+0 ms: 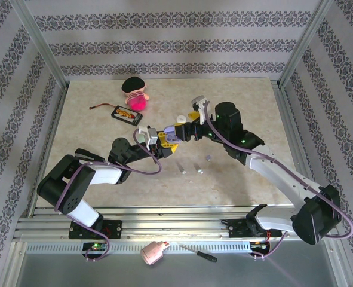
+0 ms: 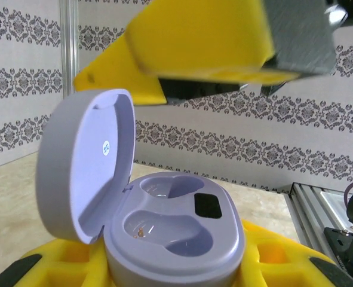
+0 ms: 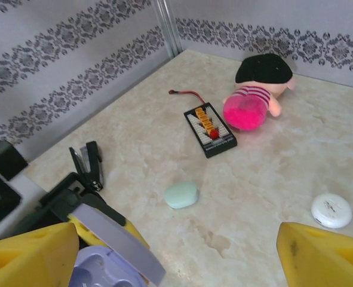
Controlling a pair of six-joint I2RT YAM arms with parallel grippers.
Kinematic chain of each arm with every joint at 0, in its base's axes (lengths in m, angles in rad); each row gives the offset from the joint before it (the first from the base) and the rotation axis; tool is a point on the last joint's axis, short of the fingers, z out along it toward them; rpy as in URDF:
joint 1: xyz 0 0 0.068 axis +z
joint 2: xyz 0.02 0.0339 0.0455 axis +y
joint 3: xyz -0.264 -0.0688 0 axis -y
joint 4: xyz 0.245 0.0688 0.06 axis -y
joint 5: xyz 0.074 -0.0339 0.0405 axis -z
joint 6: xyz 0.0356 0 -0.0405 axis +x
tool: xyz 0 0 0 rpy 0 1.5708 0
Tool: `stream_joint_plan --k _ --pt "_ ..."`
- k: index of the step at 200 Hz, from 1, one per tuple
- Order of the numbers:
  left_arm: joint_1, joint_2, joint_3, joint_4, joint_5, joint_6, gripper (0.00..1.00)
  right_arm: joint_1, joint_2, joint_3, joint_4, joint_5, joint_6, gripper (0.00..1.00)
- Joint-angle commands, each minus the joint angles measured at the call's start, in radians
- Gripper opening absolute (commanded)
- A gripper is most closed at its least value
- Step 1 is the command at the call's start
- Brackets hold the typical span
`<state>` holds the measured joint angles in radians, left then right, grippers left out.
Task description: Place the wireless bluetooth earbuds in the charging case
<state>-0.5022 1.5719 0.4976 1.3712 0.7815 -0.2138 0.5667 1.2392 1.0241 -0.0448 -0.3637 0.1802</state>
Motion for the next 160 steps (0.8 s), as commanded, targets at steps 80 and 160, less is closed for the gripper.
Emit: stream_joint_plan --k 80,160 --pt "0.043 -0.029 -0.036 0.036 -0.010 0.072 0.22 -0.253 -0.299 -0.231 -0.046 0.053 0.208 0.98" --pt "0.047 -0.117 -0.070 -0.125 -0.072 0.201 0.22 -0.286 -0.107 -0.236 -0.364 0.328 0.189 0.92"
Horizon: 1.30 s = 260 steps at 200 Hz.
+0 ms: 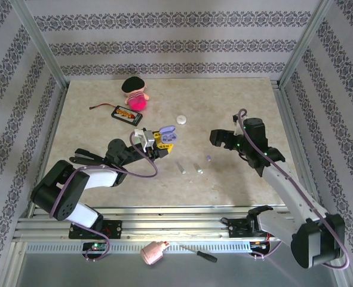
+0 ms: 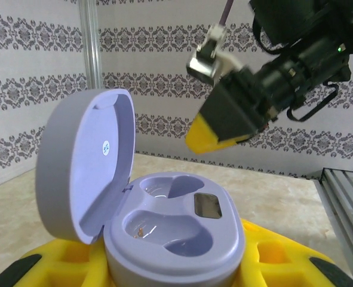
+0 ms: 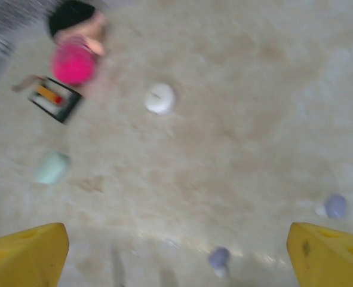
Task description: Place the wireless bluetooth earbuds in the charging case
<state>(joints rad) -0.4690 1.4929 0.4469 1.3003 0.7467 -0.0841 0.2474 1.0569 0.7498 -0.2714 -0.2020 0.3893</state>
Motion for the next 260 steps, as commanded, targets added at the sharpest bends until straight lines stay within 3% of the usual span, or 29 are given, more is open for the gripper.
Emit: stream_joint_plan --k 1,46,73,86,120,153,201,260 --pt "0.013 -0.039 -0.020 -0.056 -0.039 0.073 0.22 0.036 0.081 0.041 -0.142 0.174 -0.020 0.91" --pt "0.053 -0.073 -0.064 -0.106 -0.127 0.103 0.21 0.189 0.326 0.180 -0.276 0.454 -0.035 0.88" --pt "0.090 -0.100 -0.098 -0.113 -0.179 0.096 0.21 0.266 0.455 0.238 -0.304 0.539 -0.028 0.86" --pt "0.102 -0.120 -0.110 -0.126 -0.207 0.100 0.21 0.297 0.507 0.265 -0.319 0.561 -0.018 0.82" --pt "0.123 -0.170 -0.126 -0.184 -0.237 0.134 0.21 0.364 0.646 0.349 -0.412 0.635 0.048 0.54" --pt "0.133 -0.201 -0.138 -0.221 -0.254 0.158 0.21 0.405 0.741 0.411 -0.507 0.688 0.136 0.39" --pt "0.153 -0.228 -0.150 -0.241 -0.280 0.162 0.21 0.462 0.816 0.447 -0.539 0.729 0.185 0.31" --pt "0.195 -0.278 -0.162 -0.295 -0.308 0.165 0.21 0.500 0.888 0.487 -0.561 0.764 0.191 0.28"
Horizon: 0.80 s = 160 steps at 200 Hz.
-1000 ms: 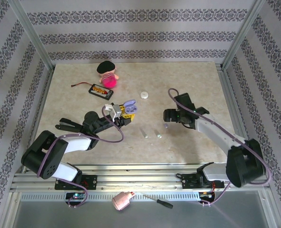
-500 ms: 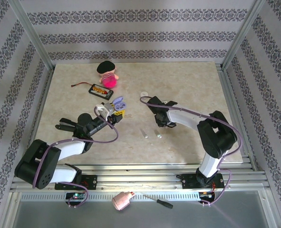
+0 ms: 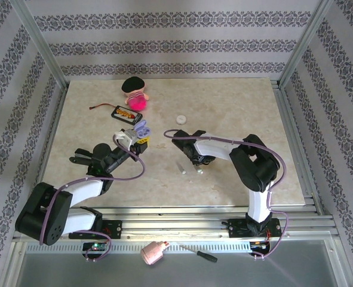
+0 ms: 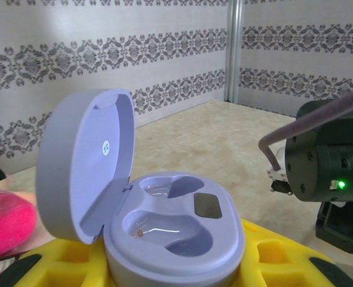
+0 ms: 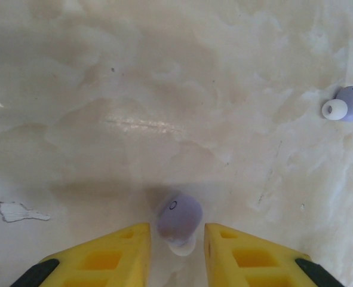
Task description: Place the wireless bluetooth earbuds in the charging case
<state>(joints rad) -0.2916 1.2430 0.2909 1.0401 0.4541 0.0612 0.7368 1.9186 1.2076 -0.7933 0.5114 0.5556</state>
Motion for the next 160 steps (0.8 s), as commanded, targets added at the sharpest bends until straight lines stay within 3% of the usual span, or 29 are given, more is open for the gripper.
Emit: stream_joint_plan --k 1,113,160 --pt "0.018 -0.030 -0.006 -0.035 -0.016 0.020 0.21 0.011 0.027 0.030 -0.040 0.050 0.025 0.28" --pt "0.020 -0.001 -0.010 0.006 0.001 0.002 0.21 0.004 0.063 0.042 -0.060 0.088 0.001 0.20" --pt "0.020 0.004 -0.009 0.008 0.003 0.000 0.21 -0.007 0.069 0.047 -0.066 0.112 -0.029 0.28"
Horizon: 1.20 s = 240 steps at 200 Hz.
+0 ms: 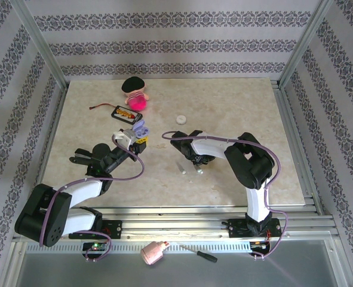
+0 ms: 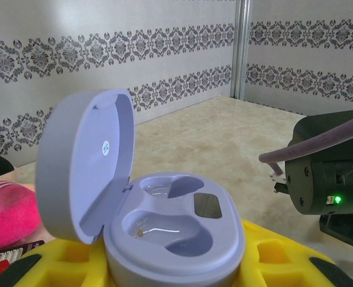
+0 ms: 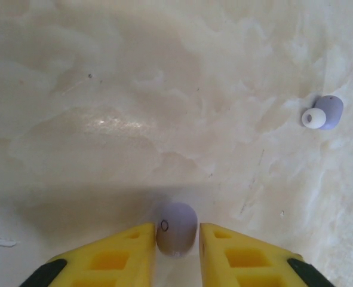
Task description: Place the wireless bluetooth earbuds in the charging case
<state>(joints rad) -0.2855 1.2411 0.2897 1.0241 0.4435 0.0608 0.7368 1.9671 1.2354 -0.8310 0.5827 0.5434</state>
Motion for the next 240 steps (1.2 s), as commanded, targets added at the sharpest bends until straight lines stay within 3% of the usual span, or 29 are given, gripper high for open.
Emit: stream_joint_plan --k 1,37,125,149,240 --pt "0.014 0.006 -0.009 0.025 0.015 0.001 0.21 -0.008 0.021 0.019 -0.027 0.041 -0.017 0.27" --pt "0.014 0.007 -0.008 0.027 0.018 -0.003 0.21 -0.016 0.032 0.024 -0.020 0.036 -0.034 0.24" --pt "0.013 0.024 -0.007 0.042 0.023 -0.010 0.22 -0.017 0.059 0.047 -0.049 0.081 -0.063 0.25" --pt "0.014 0.024 -0.008 0.044 0.023 -0.010 0.22 -0.012 0.056 0.058 -0.053 0.102 -0.077 0.30" --pt "0.015 0.021 -0.011 0.044 0.024 -0.012 0.22 -0.004 0.092 0.083 -0.065 0.128 -0.105 0.28"
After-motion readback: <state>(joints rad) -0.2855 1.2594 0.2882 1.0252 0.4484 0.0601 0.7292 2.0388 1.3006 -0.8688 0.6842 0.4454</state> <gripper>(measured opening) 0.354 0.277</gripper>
